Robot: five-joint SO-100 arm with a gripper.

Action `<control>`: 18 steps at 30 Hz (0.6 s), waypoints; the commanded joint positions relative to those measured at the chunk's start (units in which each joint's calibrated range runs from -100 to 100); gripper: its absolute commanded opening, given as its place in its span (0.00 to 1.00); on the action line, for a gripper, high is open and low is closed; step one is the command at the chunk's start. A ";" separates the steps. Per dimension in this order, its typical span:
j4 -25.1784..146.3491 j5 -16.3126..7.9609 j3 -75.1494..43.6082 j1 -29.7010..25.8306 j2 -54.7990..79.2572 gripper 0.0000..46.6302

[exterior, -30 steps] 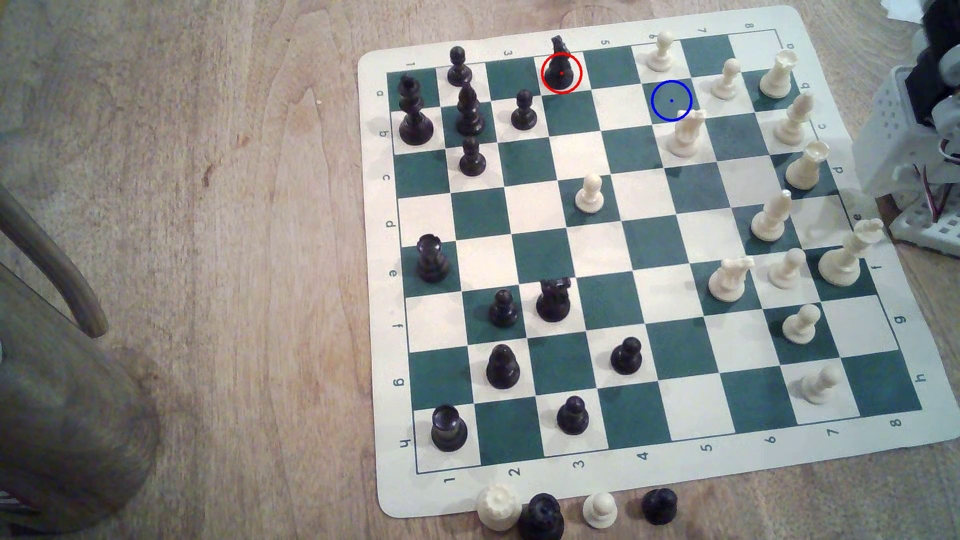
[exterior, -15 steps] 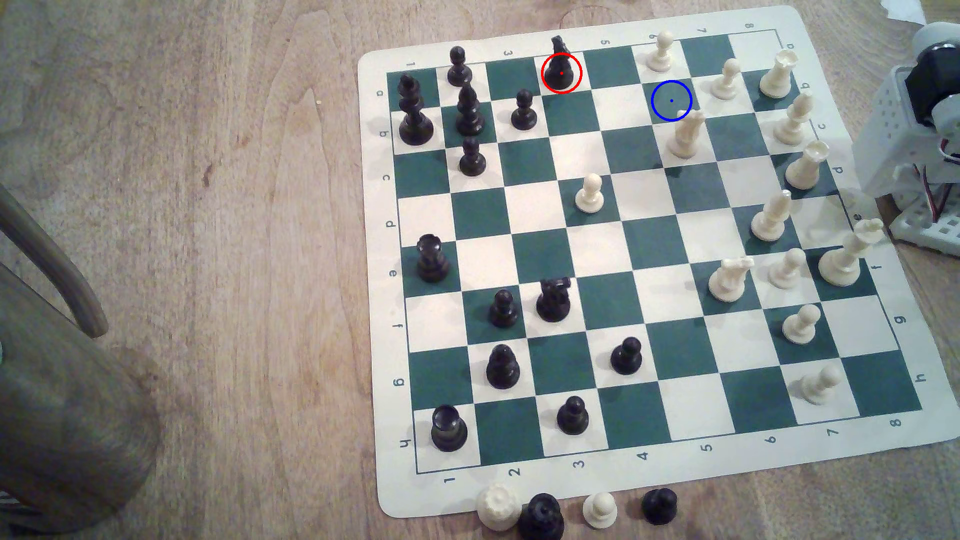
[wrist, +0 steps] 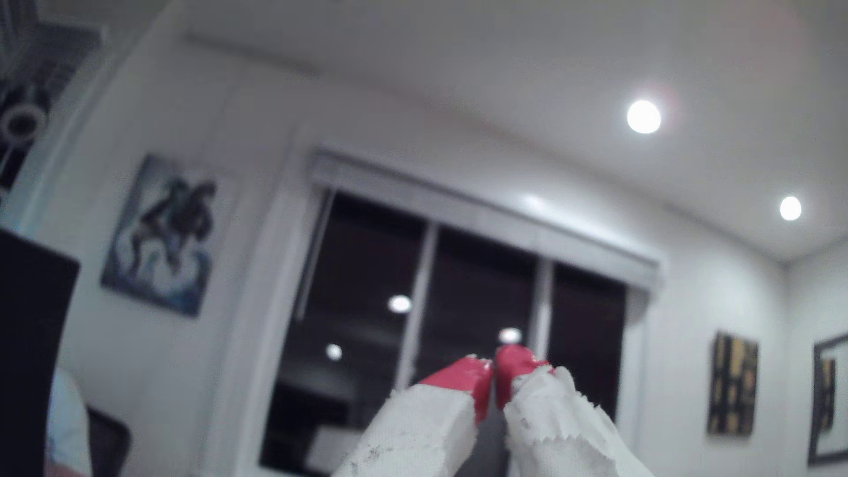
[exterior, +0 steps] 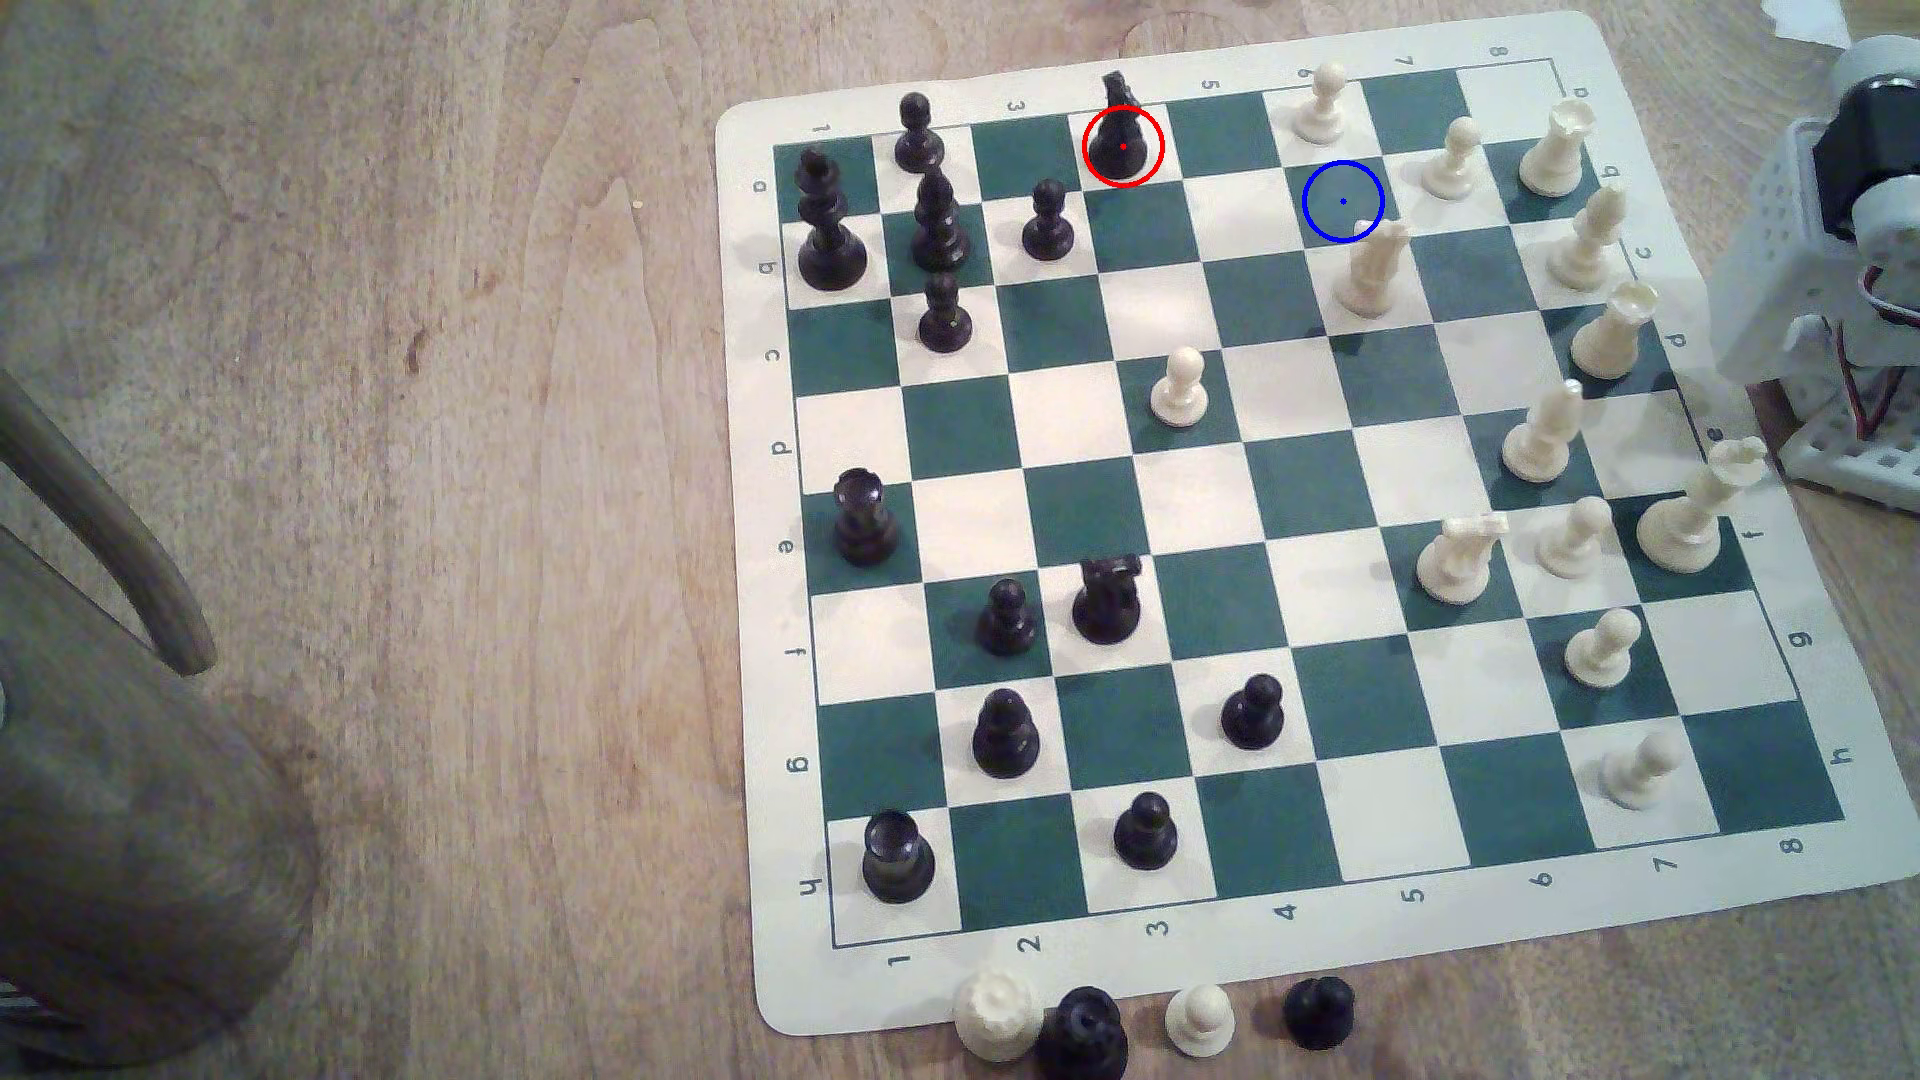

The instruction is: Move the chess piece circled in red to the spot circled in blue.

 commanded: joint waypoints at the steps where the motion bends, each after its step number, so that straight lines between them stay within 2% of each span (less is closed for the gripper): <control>1: 26.45 -0.20 -10.04 7.90 -0.03 0.00; 2: 33.49 -2.25 -11.30 9.23 -0.03 0.05; 4: 35.21 -6.11 -10.94 9.39 -0.03 0.00; 6: 38.57 -12.11 -10.40 9.47 -0.03 0.02; 7: 40.45 -12.80 -10.40 9.47 -0.03 0.04; 9: 42.25 -12.60 -9.49 9.47 -0.03 0.05; 10: 42.66 -11.43 -7.41 7.74 0.06 0.00; 12: 43.07 -10.16 -5.32 6.65 1.50 0.00; 14: 44.30 -7.81 -3.51 5.24 5.91 0.01; 18: 44.38 -7.77 -4.96 4.69 19.50 0.02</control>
